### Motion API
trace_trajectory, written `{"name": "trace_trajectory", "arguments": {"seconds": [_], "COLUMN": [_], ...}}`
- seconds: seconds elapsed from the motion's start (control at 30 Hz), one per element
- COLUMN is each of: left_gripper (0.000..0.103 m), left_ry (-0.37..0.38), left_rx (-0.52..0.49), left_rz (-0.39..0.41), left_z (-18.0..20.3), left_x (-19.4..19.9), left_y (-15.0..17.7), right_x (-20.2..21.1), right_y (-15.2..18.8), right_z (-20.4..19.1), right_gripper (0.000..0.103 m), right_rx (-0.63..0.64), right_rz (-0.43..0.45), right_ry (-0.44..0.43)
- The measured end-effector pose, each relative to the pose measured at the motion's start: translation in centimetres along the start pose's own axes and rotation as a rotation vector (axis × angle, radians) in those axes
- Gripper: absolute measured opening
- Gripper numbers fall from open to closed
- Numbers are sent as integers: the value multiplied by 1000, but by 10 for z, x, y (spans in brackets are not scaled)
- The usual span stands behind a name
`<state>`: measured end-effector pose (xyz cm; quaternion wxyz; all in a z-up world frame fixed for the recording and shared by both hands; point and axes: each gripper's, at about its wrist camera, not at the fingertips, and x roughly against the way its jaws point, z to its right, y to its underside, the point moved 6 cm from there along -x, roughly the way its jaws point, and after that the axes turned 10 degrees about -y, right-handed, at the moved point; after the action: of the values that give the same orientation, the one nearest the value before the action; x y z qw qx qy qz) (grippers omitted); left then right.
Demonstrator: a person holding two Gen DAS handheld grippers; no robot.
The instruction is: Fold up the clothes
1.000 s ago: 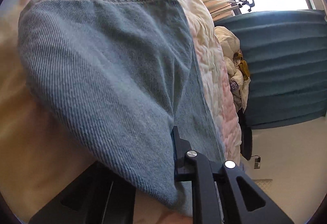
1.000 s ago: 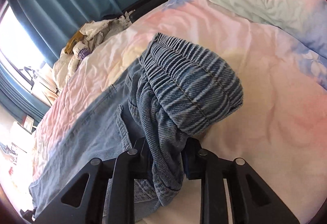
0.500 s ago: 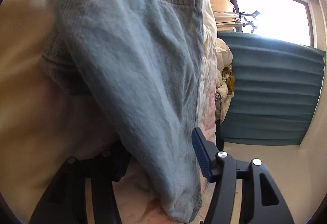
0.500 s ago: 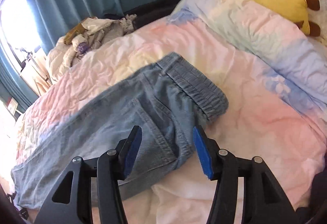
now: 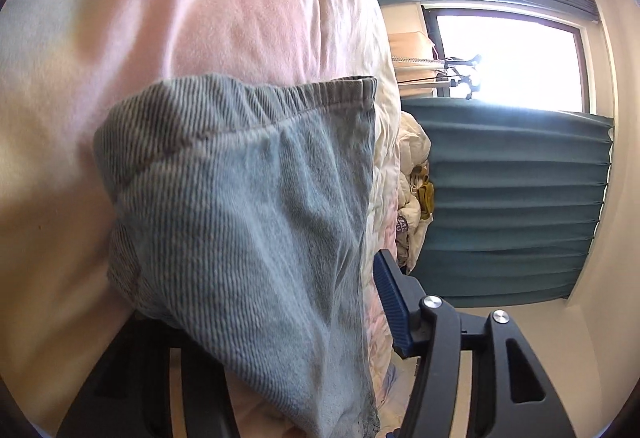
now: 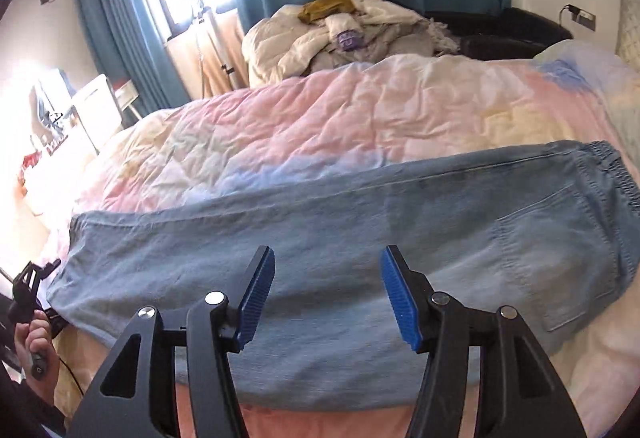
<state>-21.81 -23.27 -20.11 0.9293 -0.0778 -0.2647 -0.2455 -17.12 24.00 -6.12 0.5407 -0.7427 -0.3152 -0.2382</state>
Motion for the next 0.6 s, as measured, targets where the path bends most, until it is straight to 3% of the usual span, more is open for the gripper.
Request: {"name": "trace_trajectory", "arguments": {"seconds": [0.2,0.4,0.5,0.57,0.6], "left_gripper": [49,47,29,27,17], "left_ry": [-36,-2,-9,-9,-25], "left_rx": [-58,-60,-93,-127,-138], "left_rz": [38,52,78,107,119], "left_z": [9,15,23,31,33], "left_x": [-11,-13,-10,-9,-5], "left_y": [-5,-11,-12,-7,-6], "right_x": [-69,-109,-108,-103,-102], "right_y": [18,36,32,30,29], "right_z": [-35,-18,-14,-13,-12], "right_gripper": [56,56,56,56,56], "right_rx": [115,2,-47,-99,-125], "right_rz": [-45,-145,-149,-142,-140], "right_ry": [35,-24,-37,-81,-105]}}
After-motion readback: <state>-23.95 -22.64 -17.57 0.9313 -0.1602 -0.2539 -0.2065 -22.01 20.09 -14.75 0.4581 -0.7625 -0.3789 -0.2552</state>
